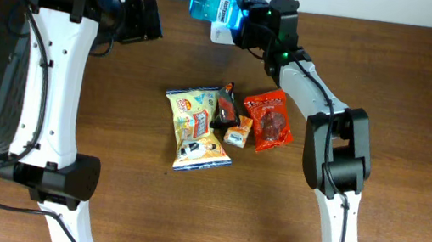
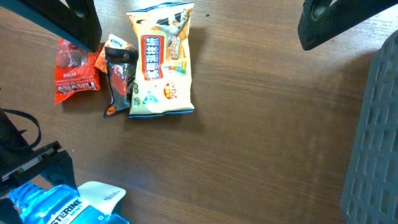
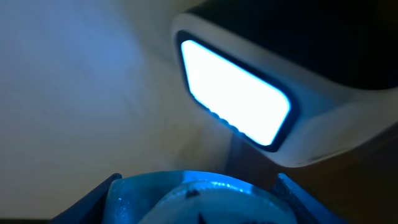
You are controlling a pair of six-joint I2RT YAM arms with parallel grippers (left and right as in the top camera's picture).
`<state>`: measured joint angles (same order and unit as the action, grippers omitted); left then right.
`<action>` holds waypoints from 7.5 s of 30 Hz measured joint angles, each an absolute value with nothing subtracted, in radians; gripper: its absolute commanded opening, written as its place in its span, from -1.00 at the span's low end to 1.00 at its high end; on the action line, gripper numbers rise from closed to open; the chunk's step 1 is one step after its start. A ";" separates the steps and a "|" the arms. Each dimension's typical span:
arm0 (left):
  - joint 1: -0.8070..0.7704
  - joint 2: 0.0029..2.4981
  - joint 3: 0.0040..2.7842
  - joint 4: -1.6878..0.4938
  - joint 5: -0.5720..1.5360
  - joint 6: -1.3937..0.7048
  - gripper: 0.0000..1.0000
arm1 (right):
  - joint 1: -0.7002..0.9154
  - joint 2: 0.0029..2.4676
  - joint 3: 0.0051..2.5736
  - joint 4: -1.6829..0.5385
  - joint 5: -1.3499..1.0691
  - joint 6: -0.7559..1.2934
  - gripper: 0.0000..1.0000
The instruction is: Scan the item barcode
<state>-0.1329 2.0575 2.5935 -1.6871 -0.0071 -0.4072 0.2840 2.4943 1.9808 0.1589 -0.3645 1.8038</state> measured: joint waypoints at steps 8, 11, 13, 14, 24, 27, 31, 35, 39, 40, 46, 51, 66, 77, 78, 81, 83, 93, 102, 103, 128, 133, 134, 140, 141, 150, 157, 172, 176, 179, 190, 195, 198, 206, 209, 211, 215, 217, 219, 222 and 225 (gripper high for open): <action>-0.133 2.057 2.593 -1.687 -0.007 -0.407 0.98 | 0.235 2.494 1.980 0.205 -0.381 1.752 0.23; -0.133 2.057 2.594 -1.687 -0.007 -0.407 0.98 | 0.221 2.494 1.982 0.239 -0.411 1.639 0.22; -0.133 2.057 2.594 -1.687 -0.007 -0.407 0.98 | 0.206 2.470 1.981 0.186 -0.419 1.557 0.21; -0.133 2.057 2.593 -1.688 -0.007 -0.407 0.98 | 0.179 2.428 1.980 0.086 -0.421 1.478 0.17; -0.133 2.057 2.593 -1.687 -0.007 -0.407 0.98 | -0.159 2.005 1.994 -0.633 -0.029 0.763 0.19; -0.133 2.057 2.593 -1.687 -0.007 -0.407 0.98 | -0.252 1.998 1.995 -0.808 0.202 0.645 0.19; -0.133 2.057 2.593 -1.687 -0.007 -0.407 0.98 | -0.448 2.000 1.995 -0.896 0.410 0.512 0.20; -0.133 2.057 2.593 -1.687 -0.007 -0.407 0.98 | -0.648 2.058 1.995 -0.933 0.452 0.459 0.20; -0.133 2.057 2.593 -1.687 -0.007 -0.407 0.98 | -0.757 2.132 1.995 -0.888 0.451 0.415 0.26; -0.133 2.057 2.593 -1.687 -0.007 -0.407 0.98 | -0.772 2.148 1.995 -0.855 0.451 0.383 0.27; -0.133 2.057 2.593 -1.687 -0.007 -0.407 0.98 | -0.785 2.226 1.994 -0.608 0.336 0.262 0.40; -0.133 2.057 2.593 -1.687 -0.007 -0.407 0.98 | -0.785 2.289 1.994 -0.521 0.313 0.231 0.64; -0.133 2.057 2.593 -1.687 -0.007 -0.407 0.98 | -0.799 2.057 1.997 -0.700 0.313 0.157 0.97; -0.133 2.057 2.593 -1.687 -0.007 -0.407 0.99 | -0.374 1.906 2.006 -1.116 -0.553 0.157 0.97; -0.133 2.057 2.593 -1.687 -0.007 -0.407 0.98 | -0.286 1.923 2.005 -1.149 -0.548 0.157 0.97; -0.133 2.057 2.593 -1.687 -0.007 -0.407 0.98 | -0.045 1.990 1.989 -1.186 -0.411 0.157 0.84; -0.133 2.057 2.593 -1.687 -0.007 -0.407 0.98 | 0.075 2.041 1.977 -1.188 -0.299 0.155 0.79; -0.133 2.057 2.593 -1.687 -0.007 -0.407 0.98 | 0.290 2.217 1.866 -1.241 -0.077 0.139 0.02; -0.133 2.057 2.593 -1.687 -0.007 -0.407 0.98 | 0.290 2.211 1.752 -1.128 -0.096 0.160 -0.92; -0.133 2.057 2.593 -1.687 -0.007 -0.407 0.98 | 0.290 2.212 1.782 -1.123 -0.094 0.180 -0.92; -0.133 2.057 2.593 -1.687 -0.007 -0.407 0.98 | 0.408 2.498 2.072 0.027 0.103 0.368 -0.92; -0.133 2.057 2.593 -1.687 -0.007 -0.407 0.98 | 0.408 2.499 2.072 0.103 0.121 0.367 -0.92; -0.133 2.057 2.593 -1.687 -0.007 -0.407 0.98 | 0.408 2.499 2.072 0.105 0.124 0.367 -0.92; -0.133 2.057 2.593 -1.688 -0.007 -0.407 0.98 | 0.338 2.410 2.072 -0.114 0.156 0.368 -0.92; -0.133 2.057 2.594 -1.687 -0.007 -0.407 0.98 | 0.289 2.359 2.074 -0.228 0.185 0.367 -0.92; -0.133 2.057 2.594 -1.687 -0.007 -0.407 0.98 | -0.215 2.239 2.053 -0.854 0.345 0.368 -0.92; -0.133 2.057 2.594 -1.687 -0.007 -0.407 0.99 | -0.510 2.264 1.968 -0.852 0.343 0.367 -0.32; -0.133 2.057 2.594 -1.687 -0.007 -0.407 0.98 | -0.575 2.236 1.964 -0.950 -0.453 0.274 0.93; -0.133 2.057 2.594 -1.687 -0.007 -0.407 0.98 | -0.363 2.236 1.959 -1.145 -0.655 0.049 0.94; -0.133 2.057 2.594 -1.687 -0.007 -0.407 0.98 | -0.126 2.235 1.921 -1.171 -0.645 -0.068 0.97; -0.133 2.057 2.594 -1.687 -0.007 -0.407 0.98 | 0.347 2.235 1.910 -1.181 -0.380 -0.078 0.72; -0.133 2.057 2.594 -1.687 -0.007 -0.407 0.98 | 0.347 2.235 1.910 -1.295 -0.363 0.020 0.45; -0.133 2.057 2.594 -1.687 -0.007 -0.407 0.98 | 0.347 2.235 1.910 -1.328 -0.363 0.082 0.45; -0.133 2.057 2.594 -1.687 -0.007 -0.407 0.98 | 0.347 2.226 1.700 -1.122 -0.363 0.208 0.12; -0.133 2.057 2.594 -1.687 -0.007 -0.407 0.98 | 0.347 2.226 1.699 -1.053 -0.356 0.233 -0.10; -0.133 2.057 2.594 -1.687 -0.007 -0.407 0.98 | 0.347 2.226 1.699 -1.060 -0.303 0.241 -0.10; -0.133 2.057 2.594 -1.687 -0.007 -0.407 0.98 | 0.345 2.210 1.701 -1.145 -0.115 0.302 -0.08; -0.133 2.057 2.594 -1.687 -0.007 -0.407 0.98 | 0.334 2.209 1.710 -1.192 -0.067 0.315 0.01; -0.133 2.057 2.594 -1.687 -0.007 -0.407 0.99 | 0.282 2.209 1.728 -1.264 -0.006 0.321 0.07; -0.133 2.057 2.594 -1.687 -0.007 -0.407 0.98 | 0.222 2.211 1.797 -1.358 0.028 0.327 0.11; -0.133 2.057 2.594 -1.687 -0.007 -0.407 0.98 | 0.224 2.211 1.897 -1.442 0.033 0.326 0.11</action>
<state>-0.1329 2.0567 2.5938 -1.6875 -0.0071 -0.4068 0.2245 2.2112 1.8969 -1.4422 0.0330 0.3256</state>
